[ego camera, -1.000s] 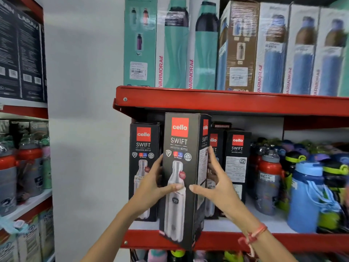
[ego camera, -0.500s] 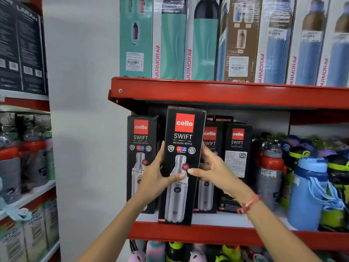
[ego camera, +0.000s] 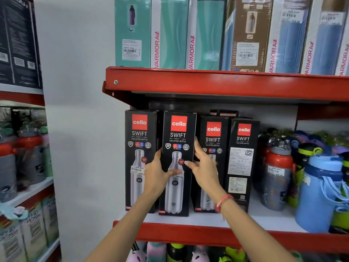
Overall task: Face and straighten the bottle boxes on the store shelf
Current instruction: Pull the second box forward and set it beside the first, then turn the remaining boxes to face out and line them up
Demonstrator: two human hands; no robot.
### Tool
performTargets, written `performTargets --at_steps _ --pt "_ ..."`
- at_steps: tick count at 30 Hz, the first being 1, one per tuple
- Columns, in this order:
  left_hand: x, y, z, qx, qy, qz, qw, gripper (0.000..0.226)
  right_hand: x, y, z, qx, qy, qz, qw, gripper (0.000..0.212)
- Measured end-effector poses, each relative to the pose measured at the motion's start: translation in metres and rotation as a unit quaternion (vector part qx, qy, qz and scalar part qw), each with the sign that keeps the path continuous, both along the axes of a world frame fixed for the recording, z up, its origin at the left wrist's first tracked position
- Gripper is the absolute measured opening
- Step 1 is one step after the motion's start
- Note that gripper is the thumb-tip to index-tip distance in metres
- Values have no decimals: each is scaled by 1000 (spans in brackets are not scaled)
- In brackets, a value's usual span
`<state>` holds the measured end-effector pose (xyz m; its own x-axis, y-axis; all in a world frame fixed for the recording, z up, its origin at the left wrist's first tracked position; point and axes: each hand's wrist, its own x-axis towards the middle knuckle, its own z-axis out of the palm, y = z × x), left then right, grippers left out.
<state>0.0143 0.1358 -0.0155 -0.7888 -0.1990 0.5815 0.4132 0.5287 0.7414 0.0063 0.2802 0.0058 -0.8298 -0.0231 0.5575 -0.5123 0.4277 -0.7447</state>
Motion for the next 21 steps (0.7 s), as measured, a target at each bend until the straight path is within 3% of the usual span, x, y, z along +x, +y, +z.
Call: performTargets --at_steps 6,9,13,15,18,21 --pt "1 5 -7 -26 12 8 1000 92 4 4 2 14 76 -76 994 57" --pt "12 12 -7 -97 46 62 992 97 6 19 4 -47 143 -97 984 32" --pt "17 33 -2 -289 247 149 913 83 10 54 8 -89 244 -222 940 20" --pt "14 50 -2 -326 272 119 898 72 4 71 3 -69 217 -299 927 30" --pt "9 77 -7 -345 276 89 893 66 -8 88 -14 7 95 -402 911 72" --pt "4 94 -12 -340 268 73 899 64 -14 97 -27 65 33 -408 910 105"
